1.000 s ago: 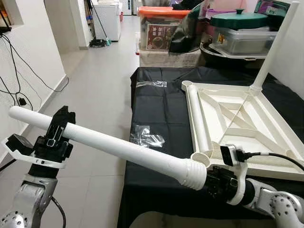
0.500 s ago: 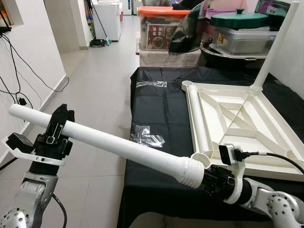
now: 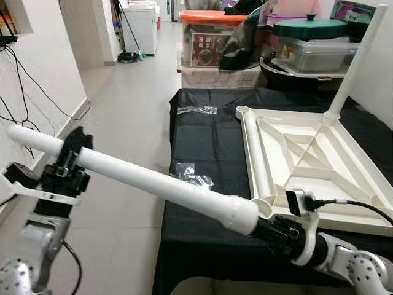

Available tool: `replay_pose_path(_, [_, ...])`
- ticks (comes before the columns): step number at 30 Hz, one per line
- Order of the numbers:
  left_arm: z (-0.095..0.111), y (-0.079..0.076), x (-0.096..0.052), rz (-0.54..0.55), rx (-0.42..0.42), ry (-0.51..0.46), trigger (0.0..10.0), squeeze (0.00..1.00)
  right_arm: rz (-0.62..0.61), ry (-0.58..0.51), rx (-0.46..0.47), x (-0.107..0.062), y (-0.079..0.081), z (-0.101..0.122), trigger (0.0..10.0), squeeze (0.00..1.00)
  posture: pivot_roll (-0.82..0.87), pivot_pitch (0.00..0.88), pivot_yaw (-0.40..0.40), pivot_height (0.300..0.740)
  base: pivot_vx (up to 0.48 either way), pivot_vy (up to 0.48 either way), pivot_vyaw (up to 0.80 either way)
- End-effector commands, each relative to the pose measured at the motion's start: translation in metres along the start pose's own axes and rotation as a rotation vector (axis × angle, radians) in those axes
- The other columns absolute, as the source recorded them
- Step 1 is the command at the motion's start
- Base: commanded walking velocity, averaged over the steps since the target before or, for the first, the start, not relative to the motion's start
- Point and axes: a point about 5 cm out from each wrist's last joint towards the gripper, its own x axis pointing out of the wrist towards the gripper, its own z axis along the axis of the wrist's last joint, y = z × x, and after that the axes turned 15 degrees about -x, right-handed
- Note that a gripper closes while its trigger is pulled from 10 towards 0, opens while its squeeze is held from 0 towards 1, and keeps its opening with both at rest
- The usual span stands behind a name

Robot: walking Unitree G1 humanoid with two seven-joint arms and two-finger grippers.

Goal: Building children table

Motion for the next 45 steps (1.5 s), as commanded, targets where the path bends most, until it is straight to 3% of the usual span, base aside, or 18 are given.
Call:
replay_pose_path(1, [0.007,-0.004,0.004,-0.013,0.02,-0.006,0.0,0.0,-0.043,0.011,0.003,-0.011,-0.004,-0.002,10.0,0.0,0.08,0.003,-0.03,0.74,0.0,0.0,0.0])
replay_pose_path(7, [0.021,-0.01,0.006,-0.008,0.062,-0.015,0.0,0.0,-0.105,0.007,0.013,-0.026,-0.01,-0.004,10.0,0.0,0.08,0.007,-0.03,0.74,0.0,0.0,0.0])
replay_pose_path(9, [0.025,-0.011,0.008,0.011,0.11,0.03,0.0,0.0,-0.213,0.017,-0.025,-0.038,-0.02,-0.001,10.0,0.0,0.08,0.011,-0.032,0.74,0.0,0.0,0.0])
replay_pose_path(10, [0.025,-0.011,0.009,0.02,0.125,0.059,3.2,0.0,-0.265,0.02,-0.05,-0.041,-0.026,0.002,10.0,0.0,0.08,0.012,-0.031,0.74,0.0,0.0,0.0])
replay_pose_path(11, [0.025,-0.011,0.009,0.02,0.125,0.059,3.2,0.0,-0.265,0.02,-0.05,-0.041,-0.026,0.002,10.0,0.0,0.08,0.012,-0.031,0.74,0.0,0.0,0.0])
replay_pose_path(12, [0.023,-0.011,0.012,0.028,0.147,0.104,10.0,0.0,-0.337,0.017,-0.082,-0.044,-0.034,0.008,10.0,0.0,0.08,0.011,-0.03,0.74,0.0,0.0,0.0])
replay_pose_path(14, [0.021,-0.011,0.017,0.031,0.177,0.172,10.0,0.0,-0.433,-0.001,-0.154,-0.046,-0.046,0.024,10.0,0.0,0.08,0.011,-0.033,0.74,0.0,0.0,0.0])
replay_pose_path(17, [0.016,-0.012,0.027,0.033,0.199,0.235,10.0,0.0,-0.452,-0.028,-0.226,-0.04,-0.05,0.041,10.0,0.0,0.08,0.011,-0.031,0.74,0.0,0.0,0.0])
replay_pose_path(20, [-0.005,-0.013,0.042,-0.003,0.233,0.402,10.0,0.0,-0.337,-0.057,-0.3,-0.012,-0.042,0.065,10.0,0.0,0.08,0.009,-0.031,0.74,0.0,0.0,0.0])
replay_pose_path(24, [-0.02,-0.01,0.049,-0.019,0.236,0.486,10.0,0.0,-0.213,-0.051,-0.32,0.006,-0.03,0.07,10.0,0.0,0.08,0.009,-0.032,0.74,0.0,0.0,0.0])
replay_pose_path(26, [-0.042,-0.004,0.058,-0.04,0.236,0.599,10.0,0.0,-0.046,-0.022,-0.339,0.032,-0.015,0.072,10.0,0.0,0.08,0.009,-0.032,0.74,0.0,0.0,0.0])
replay_pose_path(28, [-0.042,-0.004,0.058,-0.04,0.236,0.599,10.0,0.0,-0.046,-0.022,-0.339,0.032,-0.015,0.072,10.0,0.0,0.08,0.009,-0.032,0.74,0.0,0.0,0.0])
replay_pose_path(29, [-0.061,0.001,0.065,-0.061,0.239,0.689,10.0,0.0,0.039,0.016,-0.362,0.051,-0.008,0.072,10.0,0.0,0.09,0.011,-0.036,0.74,0.0,0.0,0.0])
replay_pose_path(30, [-0.061,0.001,0.065,-0.061,0.239,0.689,10.0,0.0,0.039,0.016,-0.362,0.051,-0.008,0.072,10.0,0.0,0.09,0.011,-0.036,0.74,0.0,0.0,0.0])
replay_pose_path(32, [-0.081,0.006,0.071,-0.09,0.238,0.774,10.0,0.0,0.104,0.054,-0.371,0.069,-0.002,0.073,10.0,0.0,0.08,0.013,-0.034,0.74,0.0,0.0,0.0])
replay_pose_path(36, [-0.092,0.007,0.076,-0.109,0.241,0.808,10.0,0.0,0.146,0.078,-0.364,0.078,0.001,0.075,10.0,0.0,0.08,0.013,-0.03,0.74,0.0,0.0,0.0])
replay_pose_path(38, [-0.104,0.004,0.078,-0.146,0.256,0.832,10.0,0.0,0.187,0.149,-0.37,0.083,0.005,0.071,10.0,0.0,0.07,0.013,-0.028,0.74,0.0,0.0,0.0])
replay_pose_path(45, [-0.111,0.002,0.078,-0.177,0.259,0.86,10.0,0.0,0.244,0.217,-0.366,0.086,0.014,0.067,10.0,0.0,0.07,0.015,-0.03,0.74,0.0,0.0,0.0])
